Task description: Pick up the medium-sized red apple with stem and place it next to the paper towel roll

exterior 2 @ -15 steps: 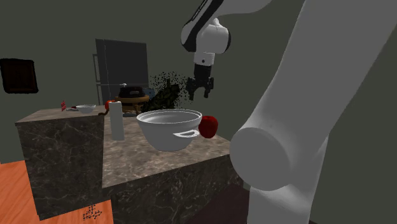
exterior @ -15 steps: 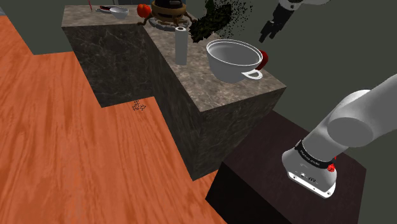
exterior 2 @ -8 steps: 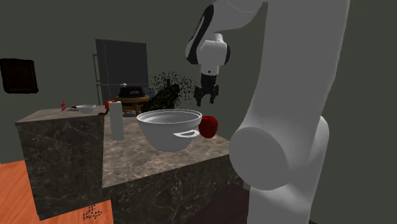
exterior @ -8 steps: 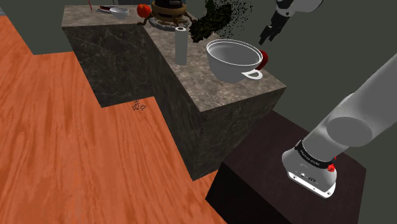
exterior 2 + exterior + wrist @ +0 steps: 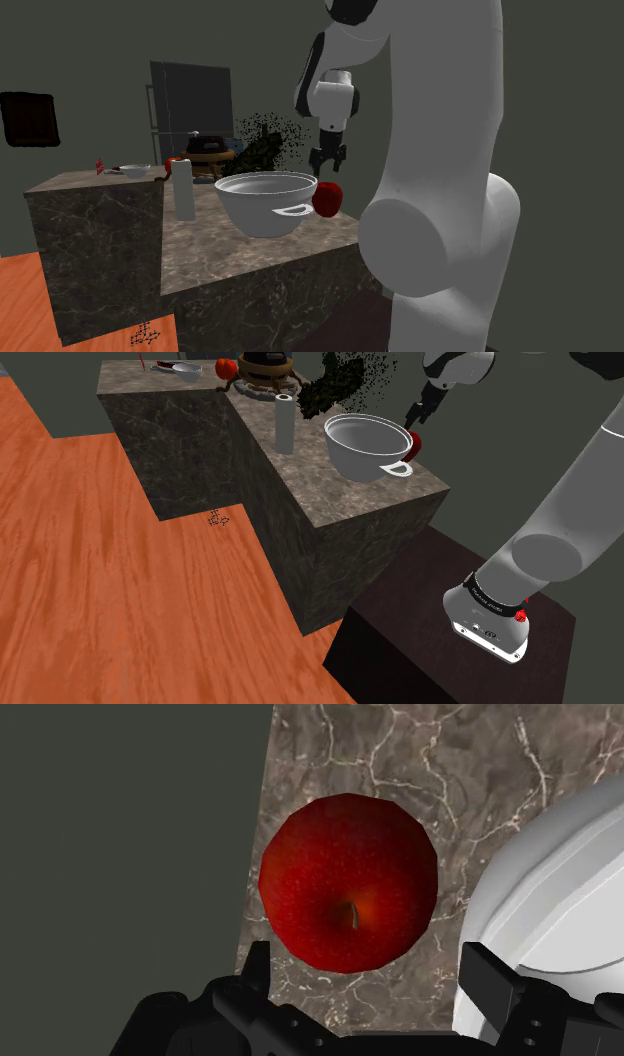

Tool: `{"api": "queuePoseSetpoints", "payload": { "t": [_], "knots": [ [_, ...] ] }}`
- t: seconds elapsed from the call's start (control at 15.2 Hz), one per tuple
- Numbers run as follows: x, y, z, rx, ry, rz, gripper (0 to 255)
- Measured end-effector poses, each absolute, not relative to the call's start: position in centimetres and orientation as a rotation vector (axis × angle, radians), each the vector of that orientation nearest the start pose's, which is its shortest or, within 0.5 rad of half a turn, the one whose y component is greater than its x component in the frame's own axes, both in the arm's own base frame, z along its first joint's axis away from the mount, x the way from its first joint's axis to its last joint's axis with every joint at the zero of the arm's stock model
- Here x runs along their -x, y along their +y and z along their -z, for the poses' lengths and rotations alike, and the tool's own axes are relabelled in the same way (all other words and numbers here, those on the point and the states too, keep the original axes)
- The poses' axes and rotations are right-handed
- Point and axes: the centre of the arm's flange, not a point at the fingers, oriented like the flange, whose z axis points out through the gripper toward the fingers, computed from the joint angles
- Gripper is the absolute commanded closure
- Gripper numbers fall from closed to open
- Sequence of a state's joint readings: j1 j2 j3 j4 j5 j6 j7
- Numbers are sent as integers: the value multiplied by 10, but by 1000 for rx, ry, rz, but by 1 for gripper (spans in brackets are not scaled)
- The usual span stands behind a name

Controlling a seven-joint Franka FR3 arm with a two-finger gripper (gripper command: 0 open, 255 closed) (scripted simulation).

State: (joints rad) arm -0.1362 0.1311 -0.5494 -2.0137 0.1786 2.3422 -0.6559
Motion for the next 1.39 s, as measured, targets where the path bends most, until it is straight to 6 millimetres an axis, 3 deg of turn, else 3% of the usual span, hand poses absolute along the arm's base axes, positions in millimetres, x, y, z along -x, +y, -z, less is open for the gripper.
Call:
{"api": "queuePoseSetpoints", "payload": {
  "t": [0.26,0.59,0.66,1.39],
  "knots": [
    [-472,-371,-403,3195,206,349,0],
    [-472,-371,-402,3195,207,351,0],
    [-472,-371,-402,3195,208,351,255],
    [-473,-371,-404,3195,206,350,255]
  ]
}}
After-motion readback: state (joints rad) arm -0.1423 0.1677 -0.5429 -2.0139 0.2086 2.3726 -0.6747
